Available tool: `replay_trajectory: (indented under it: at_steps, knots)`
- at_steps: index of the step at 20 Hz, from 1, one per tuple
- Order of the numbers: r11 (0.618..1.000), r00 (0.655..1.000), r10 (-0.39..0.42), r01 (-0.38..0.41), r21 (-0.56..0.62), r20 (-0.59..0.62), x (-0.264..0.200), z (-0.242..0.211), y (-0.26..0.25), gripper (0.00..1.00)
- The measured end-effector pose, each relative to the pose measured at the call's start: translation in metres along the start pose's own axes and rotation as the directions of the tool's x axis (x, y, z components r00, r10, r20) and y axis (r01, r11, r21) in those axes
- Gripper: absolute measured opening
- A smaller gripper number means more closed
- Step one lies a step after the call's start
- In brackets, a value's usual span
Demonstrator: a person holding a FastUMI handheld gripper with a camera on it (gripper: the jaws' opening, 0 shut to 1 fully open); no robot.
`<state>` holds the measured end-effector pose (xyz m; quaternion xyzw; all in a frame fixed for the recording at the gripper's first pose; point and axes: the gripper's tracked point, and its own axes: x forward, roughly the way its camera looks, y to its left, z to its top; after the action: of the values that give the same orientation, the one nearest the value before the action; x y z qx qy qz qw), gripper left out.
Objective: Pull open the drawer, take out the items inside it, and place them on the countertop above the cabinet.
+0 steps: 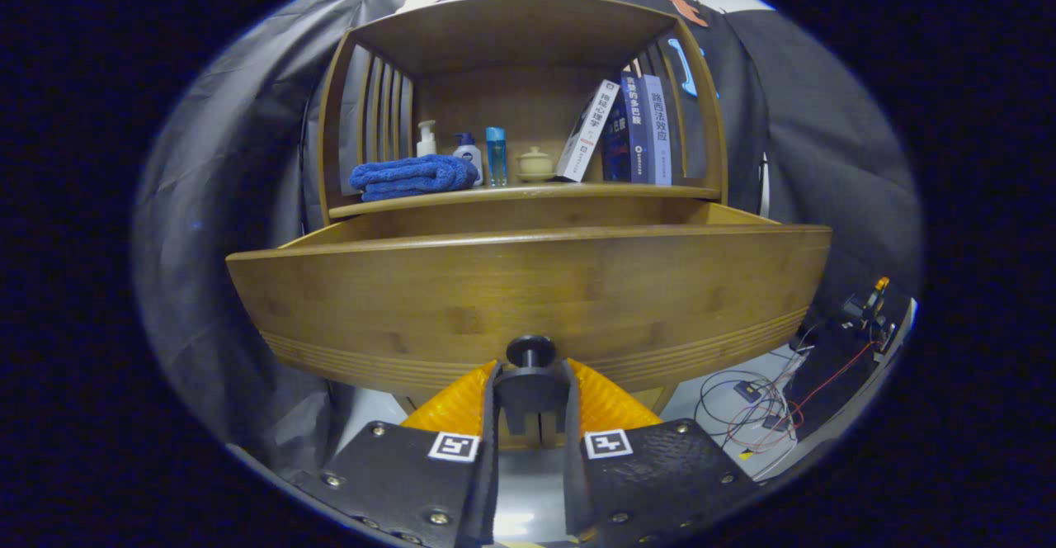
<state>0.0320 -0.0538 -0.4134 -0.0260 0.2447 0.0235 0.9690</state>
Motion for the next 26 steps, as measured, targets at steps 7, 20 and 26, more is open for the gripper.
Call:
replay_trajectory:
  at_steps: [7,20,26]
  knots:
    - [1.000,1.000,-0.022,0.022,0.002,0.009,-0.016,-0.006,-0.002,0.28]
    - [0.996,0.998,-0.063,0.063,0.066,0.007,-0.058,0.064,-0.013,0.61]
    - [0.995,0.993,-0.099,0.099,0.004,0.058,-0.055,0.117,-0.011,1.00]
